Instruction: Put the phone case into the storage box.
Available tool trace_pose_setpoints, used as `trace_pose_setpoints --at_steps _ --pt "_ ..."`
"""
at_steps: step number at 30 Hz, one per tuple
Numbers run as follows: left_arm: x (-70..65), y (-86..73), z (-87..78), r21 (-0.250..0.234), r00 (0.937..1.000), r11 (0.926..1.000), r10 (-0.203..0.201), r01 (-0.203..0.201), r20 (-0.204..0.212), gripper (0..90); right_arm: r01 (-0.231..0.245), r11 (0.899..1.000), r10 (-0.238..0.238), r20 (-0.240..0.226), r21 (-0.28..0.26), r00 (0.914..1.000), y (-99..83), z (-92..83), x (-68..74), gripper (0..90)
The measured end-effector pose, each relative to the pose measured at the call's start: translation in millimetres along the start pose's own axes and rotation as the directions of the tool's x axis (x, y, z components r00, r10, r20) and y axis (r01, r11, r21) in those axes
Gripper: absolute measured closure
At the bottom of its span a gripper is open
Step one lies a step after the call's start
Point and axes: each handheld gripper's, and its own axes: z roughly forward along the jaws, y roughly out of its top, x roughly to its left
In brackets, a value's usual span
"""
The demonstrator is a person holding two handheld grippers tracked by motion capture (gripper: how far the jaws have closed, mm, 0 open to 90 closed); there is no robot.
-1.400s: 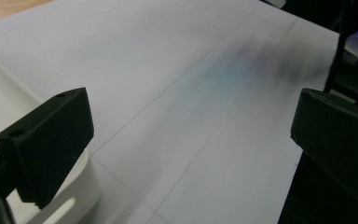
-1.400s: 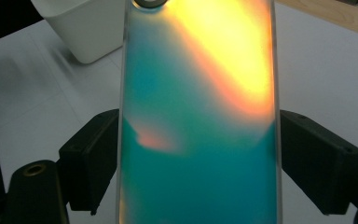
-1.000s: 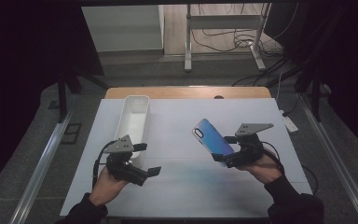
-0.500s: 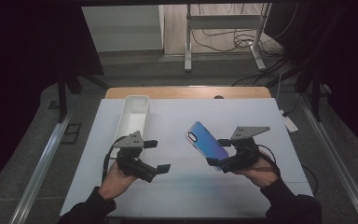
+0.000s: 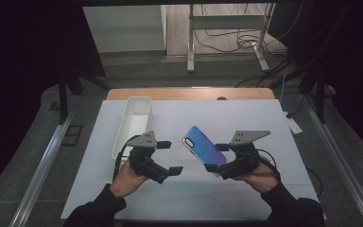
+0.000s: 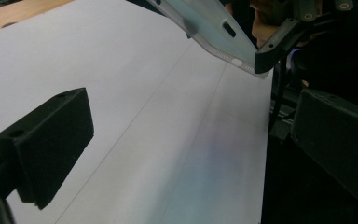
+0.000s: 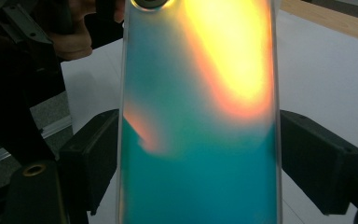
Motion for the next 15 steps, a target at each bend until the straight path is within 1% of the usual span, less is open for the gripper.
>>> trace_pose_setpoints --at_steps 9,12,15 --pt "-1.9 9.5 12.9 0.009 0.9992 0.9999 0.011 -0.012 0.037 0.0 0.019 1.000 -0.019 -0.029 -0.007 0.9994 2.4 3.6 9.4 16.9" --pt "-1.9 11.6 16.0 0.009 0.9985 0.9999 0.012 -0.012 0.054 0.0 0.024 1.000 -0.025 -0.034 -0.008 0.9991 2.7 5.0 11.4 16.9" --pt "-2.0 12.8 17.4 0.009 0.9979 0.9998 0.015 -0.016 0.062 0.3 0.025 1.000 -0.025 -0.035 -0.006 0.9991 2.7 5.5 11.9 16.9"
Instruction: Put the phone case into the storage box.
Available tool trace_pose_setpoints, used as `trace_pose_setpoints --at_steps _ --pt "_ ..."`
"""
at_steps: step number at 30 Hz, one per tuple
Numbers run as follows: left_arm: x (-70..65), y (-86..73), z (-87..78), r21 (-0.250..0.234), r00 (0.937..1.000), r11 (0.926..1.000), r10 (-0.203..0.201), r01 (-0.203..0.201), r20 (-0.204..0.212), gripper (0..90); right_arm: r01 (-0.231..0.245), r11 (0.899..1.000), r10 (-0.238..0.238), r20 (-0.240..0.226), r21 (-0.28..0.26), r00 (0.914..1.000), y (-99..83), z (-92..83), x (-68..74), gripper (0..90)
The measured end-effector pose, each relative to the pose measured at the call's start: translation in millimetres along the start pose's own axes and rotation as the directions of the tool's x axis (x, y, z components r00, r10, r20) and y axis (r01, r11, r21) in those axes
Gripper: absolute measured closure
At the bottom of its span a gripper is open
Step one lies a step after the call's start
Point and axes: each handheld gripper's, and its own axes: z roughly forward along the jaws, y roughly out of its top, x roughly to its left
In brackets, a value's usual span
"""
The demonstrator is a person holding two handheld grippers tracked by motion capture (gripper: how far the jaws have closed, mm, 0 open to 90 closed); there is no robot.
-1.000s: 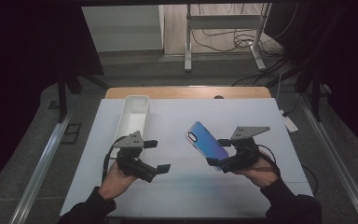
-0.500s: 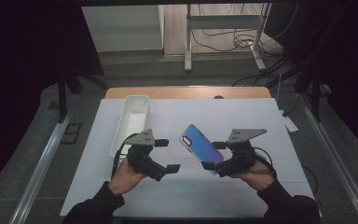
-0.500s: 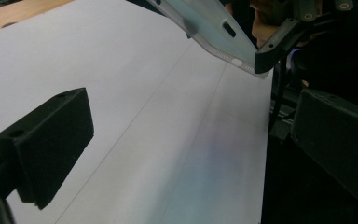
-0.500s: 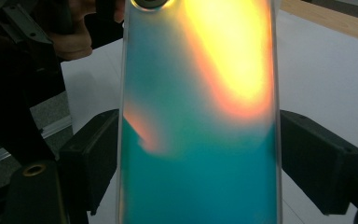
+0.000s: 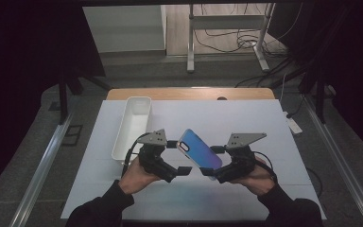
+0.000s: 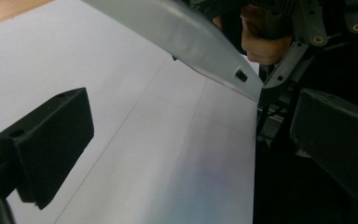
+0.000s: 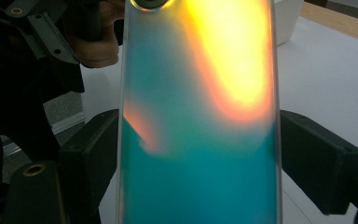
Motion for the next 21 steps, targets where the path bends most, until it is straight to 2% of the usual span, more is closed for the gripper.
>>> trace_pose_setpoints --at_steps 5,9,12,21 --pt "0.8 0.9 -2.0 -0.024 0.9996 0.9997 -0.001 0.001 0.028 8.5 -0.005 1.000 0.005 -0.006 -0.004 1.0000 -0.2 -0.2 -0.8 16.9" --pt "3.3 -1.1 -6.7 -0.044 0.9974 0.9989 -0.011 0.014 0.071 27.5 -0.007 1.000 0.007 -0.006 -0.003 1.0000 -0.6 -0.3 -1.5 16.9" --pt "5.0 -2.0 -8.5 -0.051 0.9955 0.9985 -0.016 0.020 0.093 38.0 -0.008 1.000 0.008 -0.009 -0.004 0.9999 -0.8 -0.1 -1.6 16.9" --pt "4.2 -2.3 -9.4 -0.047 0.9914 0.9986 -0.017 0.024 0.129 55.3 -0.003 1.000 0.003 -0.019 -0.004 0.9998 -1.1 0.5 -1.5 16.9"
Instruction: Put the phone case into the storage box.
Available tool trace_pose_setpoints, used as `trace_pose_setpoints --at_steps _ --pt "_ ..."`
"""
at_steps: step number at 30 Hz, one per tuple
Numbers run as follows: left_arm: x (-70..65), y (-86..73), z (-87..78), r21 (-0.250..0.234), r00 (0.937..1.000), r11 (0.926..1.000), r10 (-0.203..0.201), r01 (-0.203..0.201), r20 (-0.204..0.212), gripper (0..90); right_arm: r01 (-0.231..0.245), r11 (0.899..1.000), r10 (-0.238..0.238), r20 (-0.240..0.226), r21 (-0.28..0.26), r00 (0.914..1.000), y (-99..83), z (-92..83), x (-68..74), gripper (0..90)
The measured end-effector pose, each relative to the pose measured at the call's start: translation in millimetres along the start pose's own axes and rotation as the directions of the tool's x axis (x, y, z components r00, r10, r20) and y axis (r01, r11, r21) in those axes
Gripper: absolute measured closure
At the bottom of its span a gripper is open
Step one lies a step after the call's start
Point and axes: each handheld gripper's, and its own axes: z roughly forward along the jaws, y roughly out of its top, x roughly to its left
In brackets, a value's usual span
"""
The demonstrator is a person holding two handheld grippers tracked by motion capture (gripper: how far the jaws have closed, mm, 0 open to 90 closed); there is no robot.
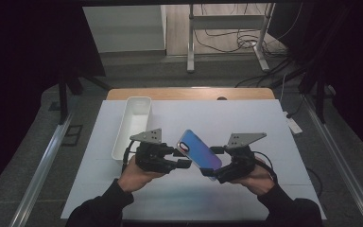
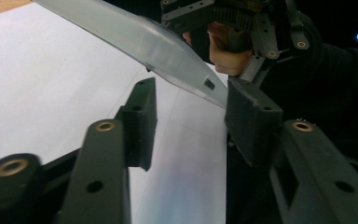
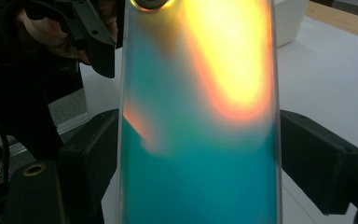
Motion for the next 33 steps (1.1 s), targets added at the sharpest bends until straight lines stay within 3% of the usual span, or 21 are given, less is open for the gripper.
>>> trace_pose_setpoints --at_steps 7,14,20,27,33 --pt "0.2 -0.3 -0.4 0.003 0.9995 1.0000 0.001 -0.001 0.033 64.6 0.000 1.000 0.000 -0.008 0.001 1.0000 -0.3 0.0 -0.4 17.0" --pt "0.5 -0.5 0.1 -0.005 0.9968 1.0000 -0.004 0.004 0.080 68.3 -0.001 1.000 0.001 -0.022 0.006 0.9998 -0.8 1.0 -1.0 16.9" --pt "2.3 -1.6 -0.7 -0.003 0.9962 0.9999 -0.009 0.010 0.086 74.4 -0.005 1.000 0.005 -0.042 0.011 0.9991 -1.9 2.5 -1.5 16.9" --pt "4.3 -2.9 -0.6 -0.005 0.9881 1.0000 -0.003 0.004 0.154 82.3 0.003 1.000 -0.001 -0.075 0.025 0.9972 -3.1 5.3 -1.6 16.8" --pt "2.9 -2.3 1.2 -0.002 0.9786 0.9994 0.035 -0.035 0.203 86.4 0.001 0.999 0.004 -0.133 0.038 0.9912 -4.7 7.8 -3.9 16.2"
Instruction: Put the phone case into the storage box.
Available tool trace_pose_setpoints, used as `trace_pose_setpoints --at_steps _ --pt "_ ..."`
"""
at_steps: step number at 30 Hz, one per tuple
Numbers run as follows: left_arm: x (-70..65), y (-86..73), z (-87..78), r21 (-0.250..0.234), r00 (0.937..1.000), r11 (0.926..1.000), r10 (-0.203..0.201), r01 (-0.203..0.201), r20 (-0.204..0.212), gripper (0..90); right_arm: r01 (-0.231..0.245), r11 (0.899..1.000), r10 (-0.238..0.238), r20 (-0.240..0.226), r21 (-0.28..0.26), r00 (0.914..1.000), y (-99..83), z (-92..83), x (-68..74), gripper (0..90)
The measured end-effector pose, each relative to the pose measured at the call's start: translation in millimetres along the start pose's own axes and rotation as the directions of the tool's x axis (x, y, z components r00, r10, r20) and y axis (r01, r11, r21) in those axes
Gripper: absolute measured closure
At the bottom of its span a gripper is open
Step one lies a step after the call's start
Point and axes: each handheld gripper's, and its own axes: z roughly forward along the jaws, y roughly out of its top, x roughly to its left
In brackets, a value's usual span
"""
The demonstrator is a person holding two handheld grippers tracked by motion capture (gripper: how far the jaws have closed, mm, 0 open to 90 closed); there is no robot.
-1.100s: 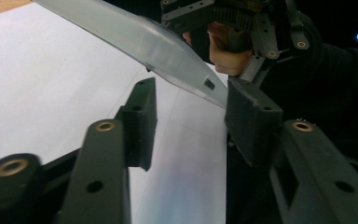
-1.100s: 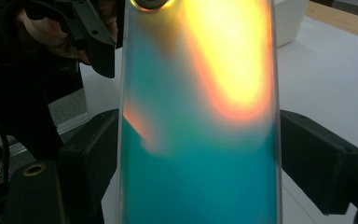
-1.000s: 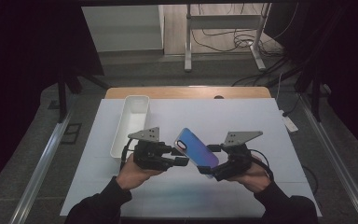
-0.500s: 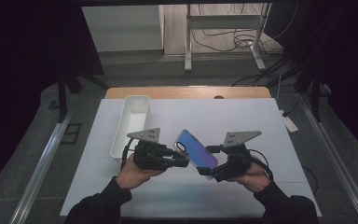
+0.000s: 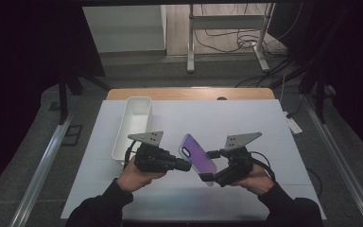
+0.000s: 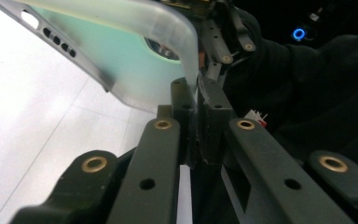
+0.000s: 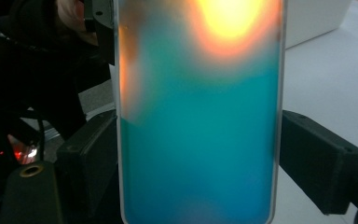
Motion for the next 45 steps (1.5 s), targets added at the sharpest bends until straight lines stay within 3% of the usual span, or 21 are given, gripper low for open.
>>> trace_pose_setpoints --at_steps 5,9,17,26,45 --pt "-1.8 0.8 3.9 0.013 0.9994 0.9995 0.030 -0.030 0.018 87.6 -0.016 1.000 0.017 -0.036 0.018 0.9992 -0.7 3.7 -1.6 15.0" --pt "-2.5 0.7 3.1 0.015 0.9988 0.9987 0.048 -0.048 -0.005 88.3 -0.016 0.998 0.018 -0.039 0.060 0.9991 -2.5 9.3 -1.5 10.6" --pt "-0.6 0.0 -1.3 0.021 0.9982 0.9993 0.031 -0.030 -0.050 88.3 -0.013 0.997 0.013 0.001 0.081 0.9999 -3.4 10.3 -3.2 7.4" --pt "-0.3 -0.2 1.3 0.079 0.9940 0.9967 0.026 -0.018 -0.106 88.3 -0.004 0.994 -0.002 0.050 0.113 0.9988 -5.5 12.0 -4.3 2.9" --pt "0.3 0.3 -5.6 0.113 0.9730 0.9935 0.009 0.018 -0.231 88.2 -0.005 0.992 -0.011 0.124 0.129 0.9922 -8.9 6.0 -4.7 0.3"
